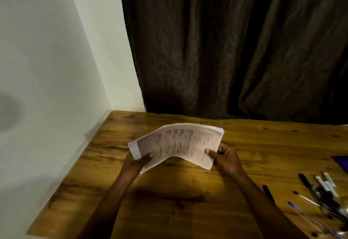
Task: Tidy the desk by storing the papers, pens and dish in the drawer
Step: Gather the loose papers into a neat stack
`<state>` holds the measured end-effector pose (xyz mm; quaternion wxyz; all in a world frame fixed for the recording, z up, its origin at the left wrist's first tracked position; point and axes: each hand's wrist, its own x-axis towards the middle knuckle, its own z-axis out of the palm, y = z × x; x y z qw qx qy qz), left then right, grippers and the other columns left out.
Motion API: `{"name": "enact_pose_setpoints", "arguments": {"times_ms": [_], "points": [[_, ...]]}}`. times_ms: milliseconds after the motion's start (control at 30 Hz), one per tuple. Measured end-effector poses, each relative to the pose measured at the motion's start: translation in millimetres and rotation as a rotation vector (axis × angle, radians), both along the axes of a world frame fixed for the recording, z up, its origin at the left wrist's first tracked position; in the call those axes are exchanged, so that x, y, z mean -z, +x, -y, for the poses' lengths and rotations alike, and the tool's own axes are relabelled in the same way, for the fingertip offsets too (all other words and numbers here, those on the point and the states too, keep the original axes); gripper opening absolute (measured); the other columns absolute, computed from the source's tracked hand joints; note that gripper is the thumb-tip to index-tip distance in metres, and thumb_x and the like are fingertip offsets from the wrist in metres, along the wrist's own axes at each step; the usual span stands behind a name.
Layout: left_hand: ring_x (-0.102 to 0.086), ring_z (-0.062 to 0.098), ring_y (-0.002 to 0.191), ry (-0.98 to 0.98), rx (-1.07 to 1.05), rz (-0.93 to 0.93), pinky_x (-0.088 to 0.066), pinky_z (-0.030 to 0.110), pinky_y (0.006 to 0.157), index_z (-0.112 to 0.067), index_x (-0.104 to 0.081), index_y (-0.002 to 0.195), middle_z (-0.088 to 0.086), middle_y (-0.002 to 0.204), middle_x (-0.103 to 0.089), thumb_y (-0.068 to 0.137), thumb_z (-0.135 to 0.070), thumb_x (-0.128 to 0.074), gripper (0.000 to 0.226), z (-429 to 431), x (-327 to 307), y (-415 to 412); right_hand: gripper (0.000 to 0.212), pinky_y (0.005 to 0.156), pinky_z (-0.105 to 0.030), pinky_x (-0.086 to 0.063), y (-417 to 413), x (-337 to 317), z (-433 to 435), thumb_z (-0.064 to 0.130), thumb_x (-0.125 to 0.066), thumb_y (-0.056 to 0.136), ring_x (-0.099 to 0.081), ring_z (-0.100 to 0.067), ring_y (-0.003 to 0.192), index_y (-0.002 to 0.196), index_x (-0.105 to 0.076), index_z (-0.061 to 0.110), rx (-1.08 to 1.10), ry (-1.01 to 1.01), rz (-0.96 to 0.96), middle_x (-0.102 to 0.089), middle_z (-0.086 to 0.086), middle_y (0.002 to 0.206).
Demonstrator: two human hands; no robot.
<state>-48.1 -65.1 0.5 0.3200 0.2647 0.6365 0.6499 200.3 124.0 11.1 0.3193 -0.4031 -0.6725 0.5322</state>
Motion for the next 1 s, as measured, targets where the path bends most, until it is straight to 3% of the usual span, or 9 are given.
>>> {"name": "enact_pose_setpoints", "arguments": {"times_ms": [67, 200, 300, 433, 600, 667, 767, 933, 1000], "points": [[-0.065, 0.024, 0.105, -0.011, -0.014, -0.034, -0.058, 0.028, 0.076, -0.017, -0.061, 0.116, 0.005, 0.11, -0.069, 0.084, -0.009, -0.074, 0.037, -1.4, 6.2, 3.4, 0.024, 0.06, -0.018, -0.057, -1.3, 1.9, 3.7, 0.006, -0.072, 0.083, -0.071, -0.012, 0.082, 0.106, -0.069, 0.012, 0.026, 0.032, 0.045, -0.071, -0.004, 0.104], [-0.065, 0.021, 0.104, -0.026, -0.033, -0.117, -0.055, 0.038, 0.085, -0.014, -0.06, 0.121, 0.005, 0.112, -0.068, 0.086, -0.013, -0.073, 0.038, -9.0, -0.8, 3.7, 0.023, 0.053, -0.012, -0.053, -6.3, -4.5, 3.4, 0.01, -0.069, 0.087, -0.063, 0.0, 0.074, 0.11, -0.068, 0.005, 0.09, 0.065, 0.088, -0.067, 0.001, 0.097], [-0.066, 0.019, 0.1, -0.071, -0.022, -0.129, -0.055, 0.032, 0.079, -0.017, -0.062, 0.116, 0.0, 0.106, -0.069, 0.085, -0.015, -0.074, 0.033, -11.0, -2.8, 1.3, 0.027, 0.059, -0.016, -0.055, -6.4, -1.9, 0.4, 0.009, -0.07, 0.086, -0.068, -0.012, 0.081, 0.113, -0.067, 0.005, 0.065, 0.051, 0.113, -0.07, -0.007, 0.108], [-0.066, 0.022, 0.102, -0.099, -0.015, -0.239, -0.058, 0.041, 0.084, -0.011, -0.061, 0.122, 0.005, 0.111, -0.069, 0.076, -0.028, -0.075, 0.051, -4.9, 4.9, 2.2, 0.035, 0.077, -0.031, -0.057, -7.6, 7.8, 3.0, 0.006, -0.069, 0.087, -0.067, -0.029, 0.104, 0.121, -0.063, 0.003, 0.04, 0.069, 0.219, -0.067, -0.017, 0.121], [-0.067, 0.013, 0.097, -0.072, -0.053, -0.211, -0.058, 0.022, 0.071, -0.015, -0.062, 0.12, -0.004, 0.107, -0.07, 0.088, -0.012, -0.07, 0.033, -8.6, 4.1, 6.0, 0.034, 0.074, -0.026, -0.055, -15.1, 3.5, 2.9, 0.006, -0.066, 0.089, -0.066, -0.03, 0.107, 0.122, -0.063, 0.002, 0.086, 0.115, 0.177, -0.067, -0.015, 0.121], [-0.067, 0.014, 0.098, -0.066, -0.036, -0.226, -0.057, 0.018, 0.068, -0.014, -0.061, 0.121, -0.002, 0.108, -0.069, 0.085, -0.018, -0.074, 0.039, -9.3, 4.7, 5.4, 0.034, 0.08, -0.034, -0.057, -14.6, 6.2, 1.8, 0.005, -0.066, 0.088, -0.065, -0.03, 0.108, 0.122, -0.062, 0.003, 0.084, 0.106, 0.169, -0.066, -0.016, 0.123], [-0.066, 0.018, 0.104, -0.08, -0.017, -0.229, -0.057, 0.022, 0.072, -0.012, -0.058, 0.126, 0.002, 0.113, -0.068, 0.078, -0.028, -0.074, 0.053, -9.9, 8.6, 3.4, 0.036, 0.083, -0.04, -0.057, -11.6, 10.3, 1.2, 0.004, -0.068, 0.087, -0.065, -0.031, 0.109, 0.123, -0.062, 0.003, 0.098, 0.085, 0.166, -0.065, -0.017, 0.124], [-0.066, 0.019, 0.102, -0.068, -0.04, -0.21, -0.058, 0.035, 0.081, -0.013, -0.061, 0.122, 0.002, 0.112, -0.069, 0.082, -0.021, -0.074, 0.043, -16.0, 7.0, 0.1, 0.035, 0.067, -0.02, -0.053, -11.3, 5.4, -4.2, 0.006, -0.068, 0.088, -0.064, -0.019, 0.095, 0.122, -0.062, 0.003, 0.115, 0.101, 0.111, -0.067, -0.013, 0.119], [-0.066, 0.021, 0.104, -0.096, -0.015, -0.206, -0.058, 0.038, 0.084, -0.014, -0.061, 0.123, 0.005, 0.114, -0.068, 0.085, -0.015, -0.073, 0.04, -16.3, 10.2, 0.2, 0.035, 0.07, -0.023, -0.055, -8.8, 9.0, -5.4, 0.005, -0.068, 0.088, -0.064, -0.021, 0.098, 0.122, -0.062, 0.003, 0.1, 0.078, 0.121, -0.067, -0.014, 0.12]]}}
